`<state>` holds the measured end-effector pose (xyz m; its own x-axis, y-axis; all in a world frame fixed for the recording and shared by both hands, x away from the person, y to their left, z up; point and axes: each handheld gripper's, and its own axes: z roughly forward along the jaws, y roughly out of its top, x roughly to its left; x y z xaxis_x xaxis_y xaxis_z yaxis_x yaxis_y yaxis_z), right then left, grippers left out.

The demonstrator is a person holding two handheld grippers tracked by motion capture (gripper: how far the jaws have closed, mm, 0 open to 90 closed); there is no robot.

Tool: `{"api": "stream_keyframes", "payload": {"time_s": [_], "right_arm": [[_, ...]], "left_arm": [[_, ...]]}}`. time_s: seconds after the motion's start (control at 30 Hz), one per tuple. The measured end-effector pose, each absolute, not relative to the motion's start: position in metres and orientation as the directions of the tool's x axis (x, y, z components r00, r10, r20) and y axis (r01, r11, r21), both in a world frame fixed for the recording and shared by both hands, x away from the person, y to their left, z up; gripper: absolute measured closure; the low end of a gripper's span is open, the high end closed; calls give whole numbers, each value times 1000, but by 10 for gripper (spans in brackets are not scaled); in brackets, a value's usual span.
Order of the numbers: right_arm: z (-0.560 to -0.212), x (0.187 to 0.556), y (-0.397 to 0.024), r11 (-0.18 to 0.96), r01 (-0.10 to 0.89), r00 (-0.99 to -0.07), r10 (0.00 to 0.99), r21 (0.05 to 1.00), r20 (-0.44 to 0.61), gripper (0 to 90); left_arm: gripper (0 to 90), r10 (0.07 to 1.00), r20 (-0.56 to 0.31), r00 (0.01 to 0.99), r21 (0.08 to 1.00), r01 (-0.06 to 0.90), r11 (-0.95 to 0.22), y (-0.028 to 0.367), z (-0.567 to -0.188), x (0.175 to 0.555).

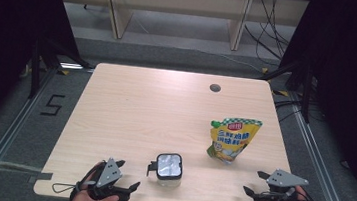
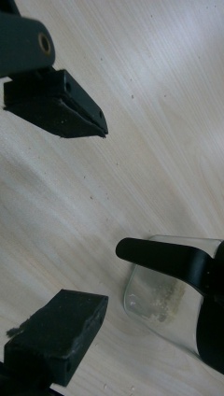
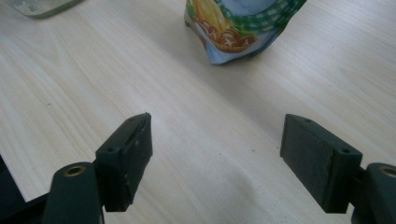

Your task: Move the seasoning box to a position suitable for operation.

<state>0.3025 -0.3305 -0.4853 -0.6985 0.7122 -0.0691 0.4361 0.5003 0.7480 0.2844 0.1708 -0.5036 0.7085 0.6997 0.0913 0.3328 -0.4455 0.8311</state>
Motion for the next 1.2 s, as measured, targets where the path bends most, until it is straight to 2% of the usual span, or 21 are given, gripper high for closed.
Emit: {"api": "stream_keyframes", "payload": {"time_s": [0.33, 0.47, 0.53, 0.6, 0.63, 0.67, 0.77, 0.8, 0.83, 0.87, 1.1, 1.2], "right_arm": [[-485, 303, -331, 472, 433, -685, 726, 767, -60, 210], [-484, 301, -331, 460, 436, -680, 732, 773, -52, 213], [-483, 302, -332, 450, 431, -680, 732, 782, -47, 218], [-483, 302, -334, 454, 418, -684, 727, 787, -56, 233], [-482, 301, -333, 447, 424, -683, 729, 788, -46, 244], [-481, 300, -333, 436, 438, -678, 734, 786, -29, 257], [-481, 300, -333, 425, 429, -679, 734, 798, -26, 267], [-481, 300, -333, 425, 427, -680, 733, 798, -27, 267], [-481, 300, -333, 426, 427, -679, 734, 798, -29, 267], [-481, 300, -333, 423, 432, -678, 735, 797, -23, 267], [-482, 301, -332, 437, 435, -681, 732, 787, -30, 270], [-482, 302, -333, 442, 433, -684, 729, 786, -33, 276]], "left_arm": [[152, 687, 103, 719, 829, 319, -458, 171, -503, 285], [154, 696, 78, 714, 831, 339, -440, 169, -504, 283], [156, 682, 102, 724, 815, 333, -475, 171, -503, 285], [159, 695, 54, 717, 832, 353, -428, 167, -505, 283], [161, 674, 90, 733, 820, 330, -468, 169, -503, 285], [164, 685, 60, 726, 832, 343, -436, 167, -504, 283], [204, 671, 50, 740, 845, 327, -423, 163, -502, 281], [212, 654, 76, 753, 841, 304, -447, 163, -502, 283], [227, 662, 46, 748, 850, 319, -420, 160, -503, 282], [245, 652, 53, 756, 845, 314, -432, 158, -502, 282], [397, 622, 77, 779, 841, 284, -460, 143, -501, 296], [454, 618, 63, 784, 832, 301, -466, 141, -504, 300]]}}
